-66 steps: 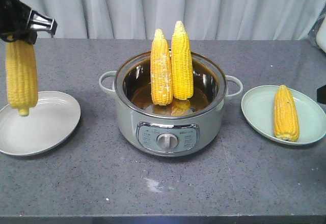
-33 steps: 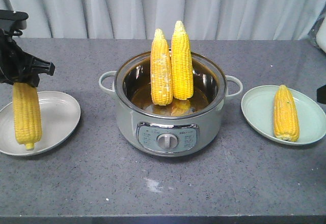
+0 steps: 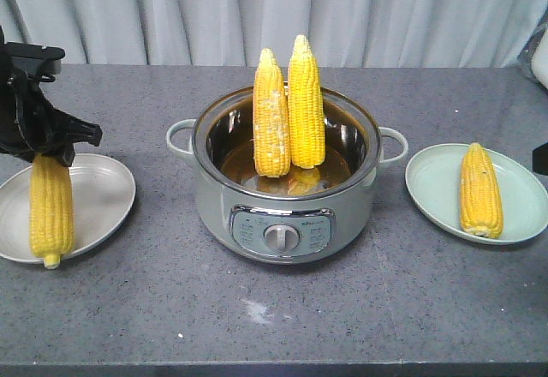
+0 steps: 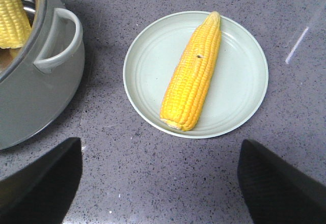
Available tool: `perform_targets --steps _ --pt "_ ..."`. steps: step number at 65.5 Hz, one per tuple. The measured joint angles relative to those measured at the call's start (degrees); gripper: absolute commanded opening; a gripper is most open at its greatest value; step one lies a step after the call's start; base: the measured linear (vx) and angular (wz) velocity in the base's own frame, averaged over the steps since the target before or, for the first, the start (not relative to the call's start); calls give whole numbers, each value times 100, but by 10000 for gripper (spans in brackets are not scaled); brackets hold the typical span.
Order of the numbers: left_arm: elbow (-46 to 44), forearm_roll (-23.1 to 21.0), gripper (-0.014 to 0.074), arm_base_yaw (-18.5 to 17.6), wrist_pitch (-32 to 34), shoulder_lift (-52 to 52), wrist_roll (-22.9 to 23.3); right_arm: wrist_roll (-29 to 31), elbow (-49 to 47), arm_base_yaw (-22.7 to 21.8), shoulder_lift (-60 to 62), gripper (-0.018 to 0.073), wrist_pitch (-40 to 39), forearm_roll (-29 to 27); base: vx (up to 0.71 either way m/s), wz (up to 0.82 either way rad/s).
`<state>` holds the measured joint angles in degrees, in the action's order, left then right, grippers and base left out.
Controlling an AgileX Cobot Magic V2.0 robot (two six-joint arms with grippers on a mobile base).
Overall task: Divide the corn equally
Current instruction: 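Lower the corn onto the cream plate and open the left gripper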
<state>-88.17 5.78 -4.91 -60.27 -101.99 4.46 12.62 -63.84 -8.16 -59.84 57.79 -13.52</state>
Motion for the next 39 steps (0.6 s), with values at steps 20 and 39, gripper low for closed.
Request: perform_targets --steps 20,39 --pt "0 0 622 0 0 0 50 0 0 0 0 594 0 0 0 0" --pt "0 0 712 0 0 0 57 0 0 0 0 594 0 0 0 0"
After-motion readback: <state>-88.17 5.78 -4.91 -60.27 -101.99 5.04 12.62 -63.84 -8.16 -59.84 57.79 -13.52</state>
